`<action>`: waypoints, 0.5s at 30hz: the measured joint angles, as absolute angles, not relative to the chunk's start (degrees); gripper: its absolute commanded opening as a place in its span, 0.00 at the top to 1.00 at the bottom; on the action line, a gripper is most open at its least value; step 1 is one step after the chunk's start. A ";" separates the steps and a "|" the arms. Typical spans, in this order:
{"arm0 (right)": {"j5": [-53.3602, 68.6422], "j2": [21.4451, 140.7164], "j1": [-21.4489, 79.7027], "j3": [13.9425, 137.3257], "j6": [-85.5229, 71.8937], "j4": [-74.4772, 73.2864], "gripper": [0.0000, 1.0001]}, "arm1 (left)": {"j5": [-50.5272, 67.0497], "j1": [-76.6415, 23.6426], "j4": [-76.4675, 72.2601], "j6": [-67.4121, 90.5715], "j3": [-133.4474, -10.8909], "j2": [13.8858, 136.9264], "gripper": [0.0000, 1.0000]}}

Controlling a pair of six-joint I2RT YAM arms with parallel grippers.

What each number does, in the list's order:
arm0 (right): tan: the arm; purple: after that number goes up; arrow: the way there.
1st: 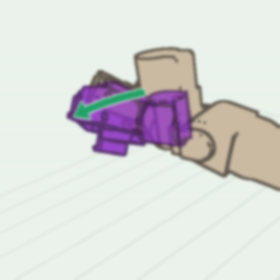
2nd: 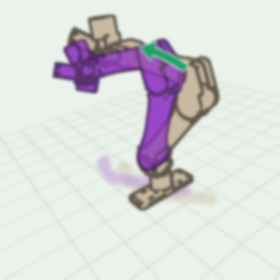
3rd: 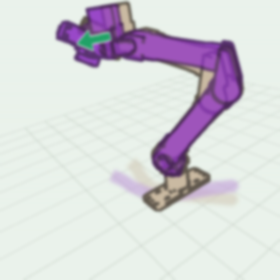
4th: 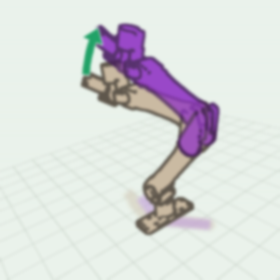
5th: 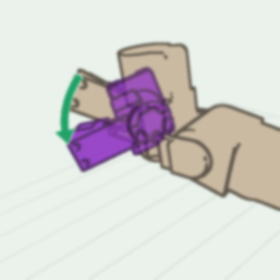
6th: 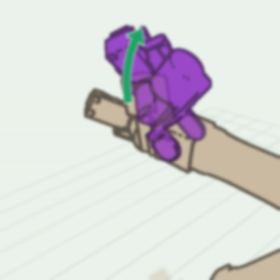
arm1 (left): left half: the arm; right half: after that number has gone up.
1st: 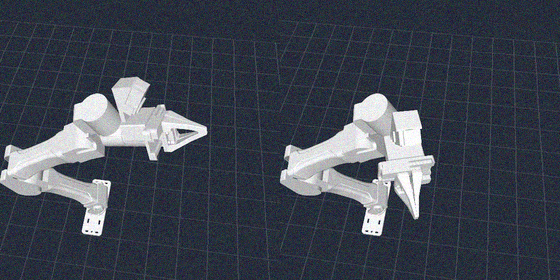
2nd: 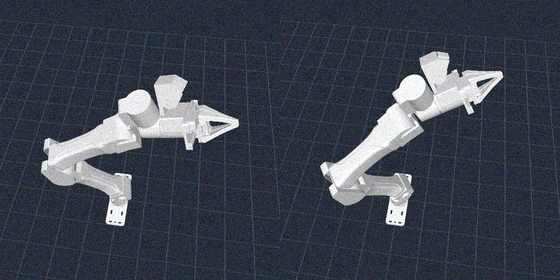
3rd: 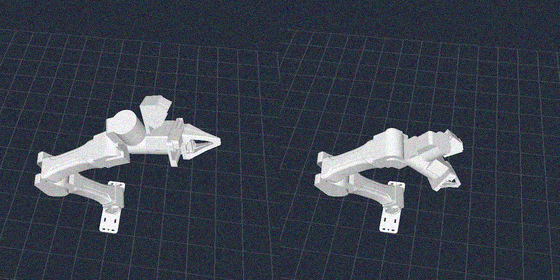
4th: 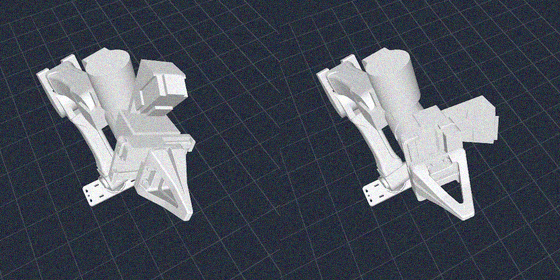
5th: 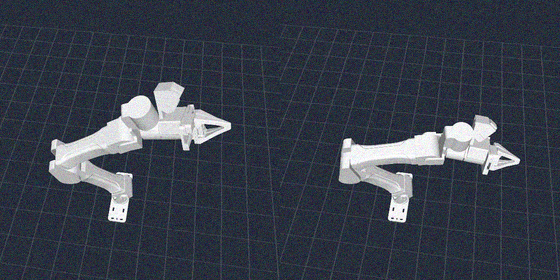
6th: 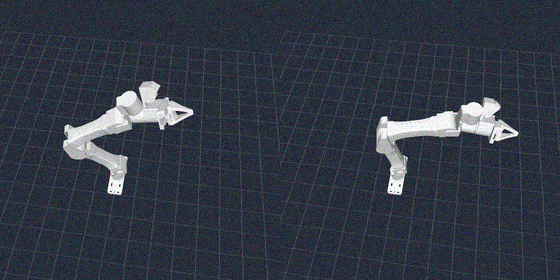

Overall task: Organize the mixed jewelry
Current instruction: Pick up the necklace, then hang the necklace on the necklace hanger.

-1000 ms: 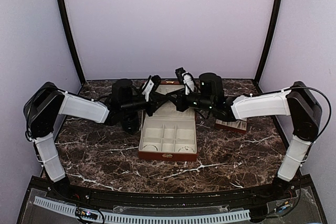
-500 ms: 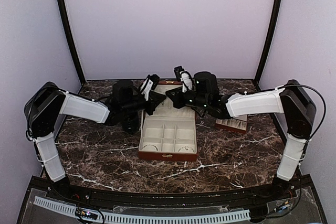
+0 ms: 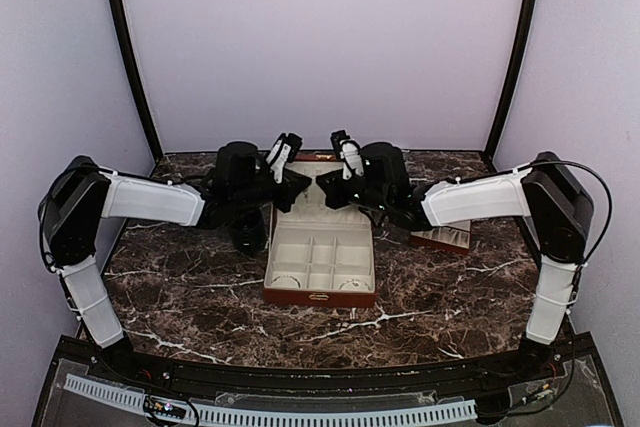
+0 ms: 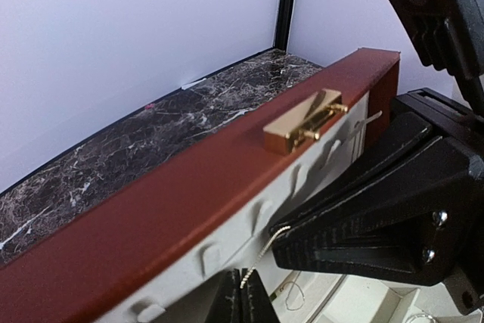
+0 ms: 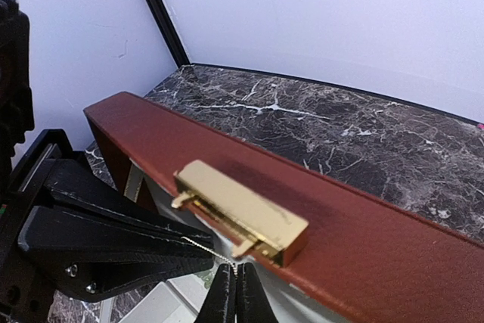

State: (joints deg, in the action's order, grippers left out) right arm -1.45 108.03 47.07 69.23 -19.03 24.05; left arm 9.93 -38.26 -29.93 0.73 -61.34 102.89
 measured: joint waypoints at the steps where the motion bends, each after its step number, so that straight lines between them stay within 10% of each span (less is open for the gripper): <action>1: -2.02 108.03 47.07 69.54 -19.14 23.73 1.00 | 9.76 -38.26 -29.21 0.93 -62.04 102.89 1.00; 15: -7.38 108.14 47.51 72.71 -20.27 21.02 1.00 | 9.04 -38.26 -23.40 5.15 -66.32 102.89 1.00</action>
